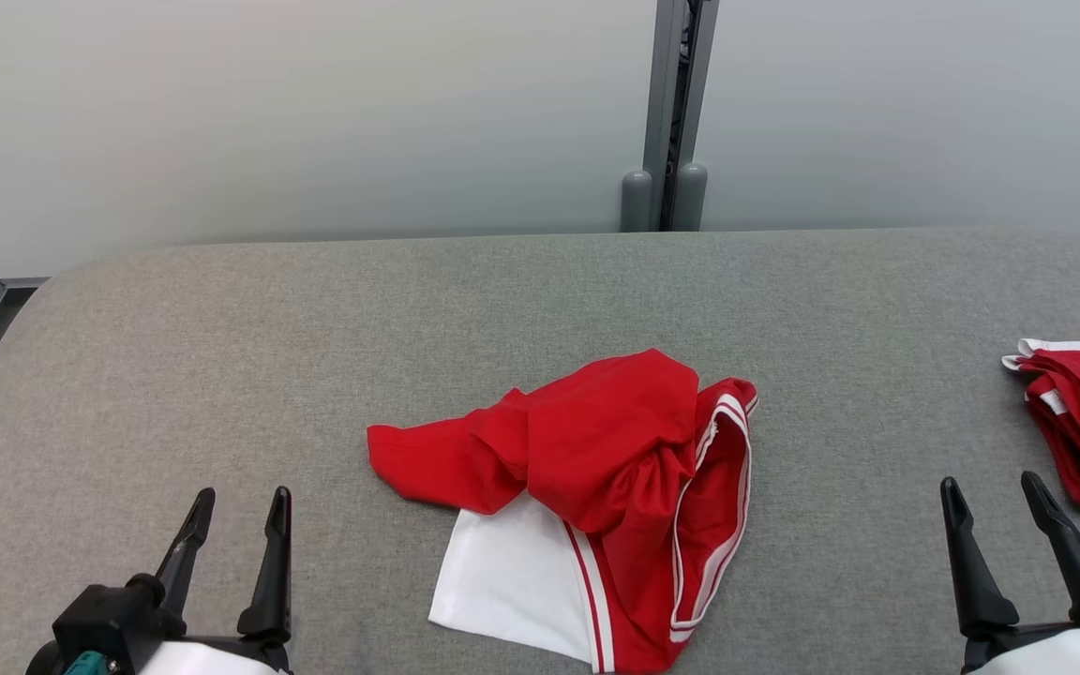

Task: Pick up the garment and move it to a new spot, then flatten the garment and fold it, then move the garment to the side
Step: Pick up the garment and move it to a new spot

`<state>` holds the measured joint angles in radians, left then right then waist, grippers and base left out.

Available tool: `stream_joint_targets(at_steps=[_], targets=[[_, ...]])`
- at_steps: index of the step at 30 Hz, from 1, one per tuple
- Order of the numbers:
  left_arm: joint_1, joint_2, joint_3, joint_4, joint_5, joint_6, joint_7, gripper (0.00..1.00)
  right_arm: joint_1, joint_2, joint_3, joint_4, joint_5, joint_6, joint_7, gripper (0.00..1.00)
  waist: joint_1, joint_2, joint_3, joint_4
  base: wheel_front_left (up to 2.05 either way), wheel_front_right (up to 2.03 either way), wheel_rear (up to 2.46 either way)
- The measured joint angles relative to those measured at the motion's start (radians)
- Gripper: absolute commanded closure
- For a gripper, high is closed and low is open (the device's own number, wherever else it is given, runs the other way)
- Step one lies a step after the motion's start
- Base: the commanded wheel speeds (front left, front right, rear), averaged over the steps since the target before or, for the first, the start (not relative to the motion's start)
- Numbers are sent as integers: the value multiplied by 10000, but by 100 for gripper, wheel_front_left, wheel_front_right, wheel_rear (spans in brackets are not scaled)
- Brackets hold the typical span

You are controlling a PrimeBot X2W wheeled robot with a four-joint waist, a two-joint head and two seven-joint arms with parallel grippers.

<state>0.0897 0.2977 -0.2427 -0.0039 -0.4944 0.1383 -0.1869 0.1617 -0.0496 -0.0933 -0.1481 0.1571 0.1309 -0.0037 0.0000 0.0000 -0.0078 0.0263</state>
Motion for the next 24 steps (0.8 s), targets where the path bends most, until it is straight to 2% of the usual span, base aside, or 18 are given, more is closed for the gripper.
stream_joint_targets(at_steps=[24], targets=[[688, 107, -115, -817, -4, 387, 242, 0, 356, 4, -19, -428, -58, 0, 272, 0, 0, 0, -46, -82, 0, 0, 0]])
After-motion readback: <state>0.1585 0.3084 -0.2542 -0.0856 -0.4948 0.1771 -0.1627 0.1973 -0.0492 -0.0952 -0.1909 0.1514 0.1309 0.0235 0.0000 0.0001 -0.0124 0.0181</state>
